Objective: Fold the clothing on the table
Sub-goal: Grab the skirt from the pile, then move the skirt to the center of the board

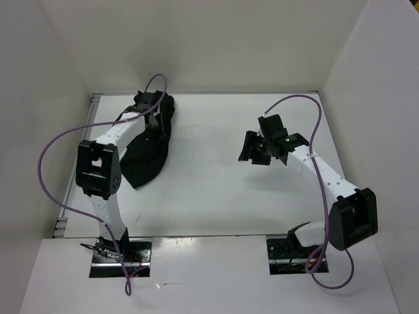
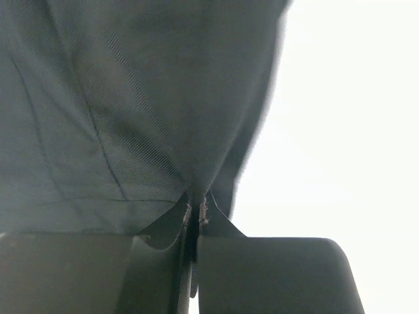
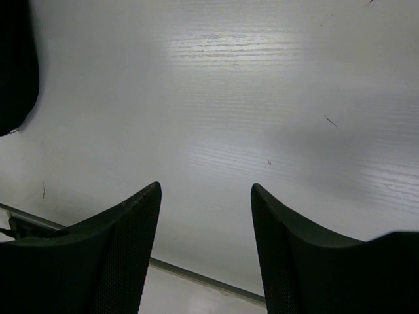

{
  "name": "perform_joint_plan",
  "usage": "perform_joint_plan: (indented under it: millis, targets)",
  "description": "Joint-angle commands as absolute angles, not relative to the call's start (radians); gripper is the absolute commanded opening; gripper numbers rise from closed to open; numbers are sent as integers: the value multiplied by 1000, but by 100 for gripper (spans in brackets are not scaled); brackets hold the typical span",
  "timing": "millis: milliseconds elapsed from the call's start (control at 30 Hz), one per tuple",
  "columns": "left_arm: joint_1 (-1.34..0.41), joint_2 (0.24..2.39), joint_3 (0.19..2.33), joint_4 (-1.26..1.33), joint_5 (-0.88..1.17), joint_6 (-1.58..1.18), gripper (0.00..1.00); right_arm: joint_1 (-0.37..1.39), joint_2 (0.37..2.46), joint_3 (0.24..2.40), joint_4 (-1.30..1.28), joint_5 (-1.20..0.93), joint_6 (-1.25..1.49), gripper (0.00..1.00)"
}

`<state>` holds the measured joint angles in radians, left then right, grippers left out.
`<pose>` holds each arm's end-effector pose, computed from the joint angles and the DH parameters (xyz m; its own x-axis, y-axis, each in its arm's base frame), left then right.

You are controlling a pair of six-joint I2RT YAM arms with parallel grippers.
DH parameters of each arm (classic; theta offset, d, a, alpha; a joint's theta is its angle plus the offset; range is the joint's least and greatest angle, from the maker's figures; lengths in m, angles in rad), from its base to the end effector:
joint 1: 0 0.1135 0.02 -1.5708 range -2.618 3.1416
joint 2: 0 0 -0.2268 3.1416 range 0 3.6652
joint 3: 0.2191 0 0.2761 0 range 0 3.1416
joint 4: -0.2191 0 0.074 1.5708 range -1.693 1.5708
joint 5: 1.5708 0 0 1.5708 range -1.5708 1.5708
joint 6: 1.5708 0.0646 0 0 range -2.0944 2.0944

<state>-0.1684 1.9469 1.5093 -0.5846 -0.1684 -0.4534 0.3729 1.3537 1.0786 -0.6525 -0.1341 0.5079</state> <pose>0.4402 -0.0639 0.1471 -0.7908 -0.3036 -0.5314 -0.2974 0.9495 -0.0999 0.3038 0.1281 0.2091 -0.8630 0.1799 -0.4720 -0.0183 0.9227 0.3852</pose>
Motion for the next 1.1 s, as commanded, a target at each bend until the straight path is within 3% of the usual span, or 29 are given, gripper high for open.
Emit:
perform_joint_plan:
  millis: [0,200,367,500,600,767,900,1067]
  targets:
    - [-242,1774,1652,-612,18,-394,0,368,1327,1083,-664,-118,514,62]
    - [-329,1703,1963,-650,560,-321,0,350,1315,1083,-655,-71,544,62]
    - [-383,1703,2222,-631,672,-333,0,292,1266,1071,-646,-37,557,62]
    - [-383,1683,2304,-687,482,-347,0,220,1198,1039,-637,-9,581,62]
    - [-353,1660,2196,-687,417,-345,0,140,1134,1013,-637,-9,591,62]
    - [-342,1591,1657,-577,275,-445,0,19,1051,980,-627,-47,566,62]
    - [-342,1591,1412,-586,108,-515,0,-6,1063,969,-637,-101,555,62]
    - [-366,1591,1131,-568,98,-560,0,-6,1117,980,-657,-175,546,62]
